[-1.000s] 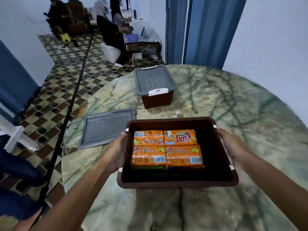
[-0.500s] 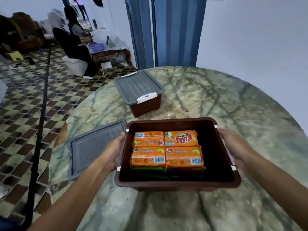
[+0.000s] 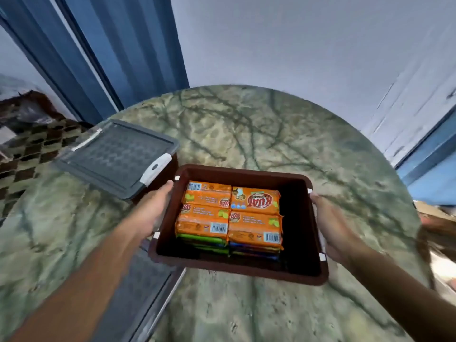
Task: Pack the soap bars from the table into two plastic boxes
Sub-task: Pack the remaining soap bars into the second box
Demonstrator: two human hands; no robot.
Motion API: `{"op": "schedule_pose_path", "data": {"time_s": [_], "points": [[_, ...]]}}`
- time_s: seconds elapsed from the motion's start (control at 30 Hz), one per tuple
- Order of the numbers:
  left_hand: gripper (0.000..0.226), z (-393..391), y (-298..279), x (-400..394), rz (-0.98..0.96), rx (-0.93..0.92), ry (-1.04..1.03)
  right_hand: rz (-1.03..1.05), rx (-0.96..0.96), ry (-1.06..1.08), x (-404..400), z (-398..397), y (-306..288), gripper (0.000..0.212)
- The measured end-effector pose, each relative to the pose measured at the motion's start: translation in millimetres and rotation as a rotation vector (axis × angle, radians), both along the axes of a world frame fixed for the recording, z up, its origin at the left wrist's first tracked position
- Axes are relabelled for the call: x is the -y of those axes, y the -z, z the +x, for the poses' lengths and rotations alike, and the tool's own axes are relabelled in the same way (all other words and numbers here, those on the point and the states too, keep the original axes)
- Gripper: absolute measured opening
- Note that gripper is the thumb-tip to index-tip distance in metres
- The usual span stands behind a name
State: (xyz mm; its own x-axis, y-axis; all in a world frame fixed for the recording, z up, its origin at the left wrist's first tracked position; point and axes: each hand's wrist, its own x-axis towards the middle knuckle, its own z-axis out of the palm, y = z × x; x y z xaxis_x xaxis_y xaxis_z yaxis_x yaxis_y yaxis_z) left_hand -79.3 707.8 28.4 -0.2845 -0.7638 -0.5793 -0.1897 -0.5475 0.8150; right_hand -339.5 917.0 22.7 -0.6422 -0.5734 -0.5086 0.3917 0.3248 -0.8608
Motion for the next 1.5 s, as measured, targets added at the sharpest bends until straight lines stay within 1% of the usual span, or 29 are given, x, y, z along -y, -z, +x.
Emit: {"op": "schedule_pose_path", "data": {"time_s": [0.07,0.17,0.23,0.33,0.6,0.77,0.9,0.97,1.1,1.2,1.27,1.33,1.4,1.5], "points": [[0.038,-16,-6,15,-0.079,0.072,0.063,-0.038,0.067,0.061,-7,6,4,0.045],[0.034,-43,-10,36,-0.131,0.104,0.170,-0.059,0.115,0.231,-11,11,4,0.040],[0.032,-53,-5,48,-0.160,0.107,0.223,-0.029,0.075,0.305,-10,14,0,0.040],[0.031,-65,-2,56,-0.168,0.095,0.266,0.008,0.010,0.356,-9,13,-4,0.039],[0.031,-70,-8,46,-0.157,0.120,0.219,-0.039,0.014,0.330,-9,5,-9,0.038],[0.034,-56,-3,40,-0.171,0.100,0.182,-0.065,0.005,0.241,-8,1,-14,0.035],[0.036,-50,-1,41,-0.142,0.108,0.192,-0.050,-0.022,0.250,-4,7,-16,0.034],[0.039,-50,2,49,-0.121,0.121,0.235,-0.031,-0.030,0.283,-1,11,-13,0.034],[0.038,-52,8,63,-0.092,0.109,0.302,0.008,-0.061,0.358,2,21,-2,0.044],[0.038,-52,14,67,-0.071,0.073,0.311,-0.011,-0.032,0.402,3,27,1,0.043],[0.037,-52,19,71,-0.082,0.066,0.327,-0.013,-0.012,0.437,3,29,2,0.049],[0.037,-52,25,72,-0.068,0.063,0.329,-0.012,-0.019,0.449,5,30,6,0.046],[0.036,-51,30,72,-0.072,0.056,0.332,0.025,-0.043,0.450,6,28,11,0.045],[0.036,-51,35,75,-0.071,0.066,0.326,0.130,-0.118,0.441,7,26,22,0.058]]}}
